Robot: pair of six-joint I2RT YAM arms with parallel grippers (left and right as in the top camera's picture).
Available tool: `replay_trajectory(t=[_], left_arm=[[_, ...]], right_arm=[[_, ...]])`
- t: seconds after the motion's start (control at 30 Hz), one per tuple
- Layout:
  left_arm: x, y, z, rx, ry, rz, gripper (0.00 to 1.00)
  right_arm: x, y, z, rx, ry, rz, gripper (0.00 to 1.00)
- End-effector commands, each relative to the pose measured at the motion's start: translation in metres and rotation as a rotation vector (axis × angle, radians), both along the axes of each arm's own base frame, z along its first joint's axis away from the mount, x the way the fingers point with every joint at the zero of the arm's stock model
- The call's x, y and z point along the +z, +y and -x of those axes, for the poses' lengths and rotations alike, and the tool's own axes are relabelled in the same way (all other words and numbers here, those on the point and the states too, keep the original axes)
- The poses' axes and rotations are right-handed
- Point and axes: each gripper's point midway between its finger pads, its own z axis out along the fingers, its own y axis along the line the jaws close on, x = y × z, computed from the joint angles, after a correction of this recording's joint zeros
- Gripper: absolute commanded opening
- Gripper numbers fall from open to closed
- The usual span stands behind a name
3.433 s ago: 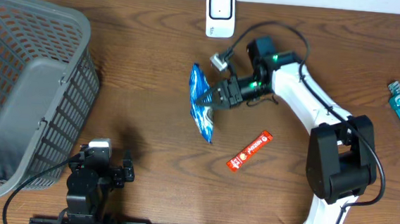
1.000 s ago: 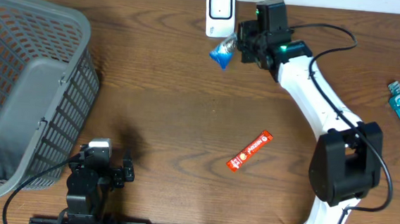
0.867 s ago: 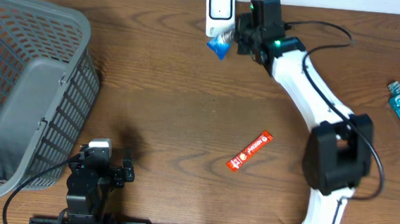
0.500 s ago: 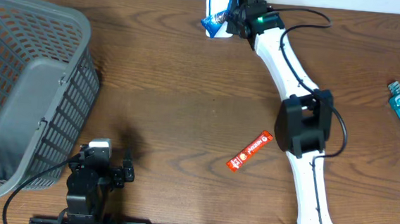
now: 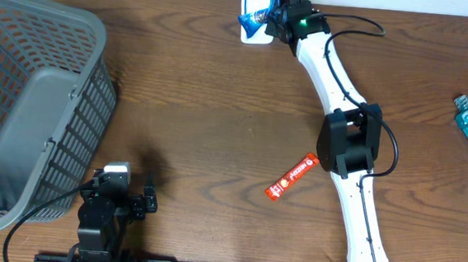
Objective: Scan the item barcode
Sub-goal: 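Raise the Oreo pack and hold it in front of the scanner, then carry the Oreo pack right and set it beside the mouthwash bottle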
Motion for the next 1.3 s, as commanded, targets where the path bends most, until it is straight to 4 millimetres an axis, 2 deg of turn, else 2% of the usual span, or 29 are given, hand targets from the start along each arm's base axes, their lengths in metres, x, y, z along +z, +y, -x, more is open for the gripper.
replay_trajectory(t=[0.0,0.13,0.2,0.3,0.33,0.37,0.43,0.53,0.7,0.77,0.87,1.0,1.13,1.2,1.27], left_arm=[[-0.005,0.003,0.002,0.023,0.015,0.007,0.98],[-0.005,0.003,0.002,0.023,0.015,0.007,0.98],[-0.005,0.003,0.002,0.023,0.015,0.007,0.98],[-0.005,0.003,0.002,0.022,0.015,0.007,0.97],[-0.005,0.003,0.002,0.023,0.015,0.007,0.98],[-0.005,0.003,0.002,0.022,0.015,0.007,0.98],[-0.005,0.003,0.002,0.023,0.015,0.007,0.98],[-0.005,0.003,0.002,0.023,0.015,0.007,0.98],[-0.005,0.003,0.002,0.023,0.015,0.007,0.98],[-0.005,0.003,0.002,0.023,0.015,0.007,0.98],[-0.005,0.003,0.002,0.023,0.015,0.007,0.98],[-0.005,0.003,0.002,0.023,0.015,0.007,0.98],[-0.005,0.003,0.002,0.023,0.015,0.007,0.98],[-0.005,0.003,0.002,0.023,0.015,0.007,0.98],[-0.005,0.003,0.002,0.022,0.015,0.007,0.98]], right_arm=[[0.032,-0.035,0.001,-0.025,0.013,0.034,0.02],[0.062,-0.081,0.027,-0.018,0.098,0.168,0.02],[0.079,-0.114,0.051,-0.056,0.167,0.240,0.02],[0.101,-0.177,0.105,-0.159,0.327,0.340,0.02],[0.103,-0.189,0.116,-0.175,0.362,0.353,0.02],[0.105,-0.210,0.135,-0.191,0.430,0.375,0.02],[0.105,-0.240,0.152,-0.170,0.497,0.430,0.02],[0.100,-0.286,0.158,0.001,0.547,0.558,0.02],[0.073,-0.364,0.177,0.171,0.682,0.682,0.01],[0.058,-0.388,0.180,0.291,0.713,0.734,0.02],[0.026,-0.405,0.184,0.505,0.736,0.751,0.02],[-0.026,-0.390,0.183,0.946,0.623,0.735,0.02],[-0.067,-0.389,0.195,1.269,0.611,0.809,0.01],[-0.078,-0.395,0.199,1.362,0.628,0.854,0.02],[-0.081,-0.407,0.208,1.355,0.711,0.877,0.02]])
